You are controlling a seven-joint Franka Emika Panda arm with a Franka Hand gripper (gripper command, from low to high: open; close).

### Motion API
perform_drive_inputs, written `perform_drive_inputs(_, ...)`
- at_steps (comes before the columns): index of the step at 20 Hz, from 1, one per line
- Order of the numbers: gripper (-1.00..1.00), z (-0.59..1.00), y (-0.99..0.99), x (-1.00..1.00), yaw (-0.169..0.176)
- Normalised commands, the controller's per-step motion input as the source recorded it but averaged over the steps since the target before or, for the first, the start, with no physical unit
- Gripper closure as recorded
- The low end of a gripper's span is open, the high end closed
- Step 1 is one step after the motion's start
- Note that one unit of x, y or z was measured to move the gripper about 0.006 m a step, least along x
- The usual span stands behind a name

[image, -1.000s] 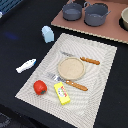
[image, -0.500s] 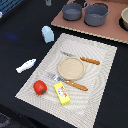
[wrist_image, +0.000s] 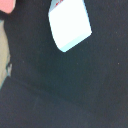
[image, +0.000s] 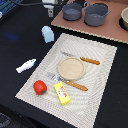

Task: Interact with the objects in diverse but meaningful ways.

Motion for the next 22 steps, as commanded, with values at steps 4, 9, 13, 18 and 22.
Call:
perform_drive_inputs(4, -1.00, -0.41, -0.14, -0.30, 0.079)
perform_drive_inputs(9, -1.00, -0.48, -0.14, -0.37, 0.077)
perform_drive_inputs(13, -1.00, -0.45, -0.10, -0.30, 0.081)
perform_drive_inputs(18, -1.00, -0.46, -0.07, -0.26, 0.089)
perform_drive_inputs(22, -1.00, -0.42, -0.04, -0.21, 0.092)
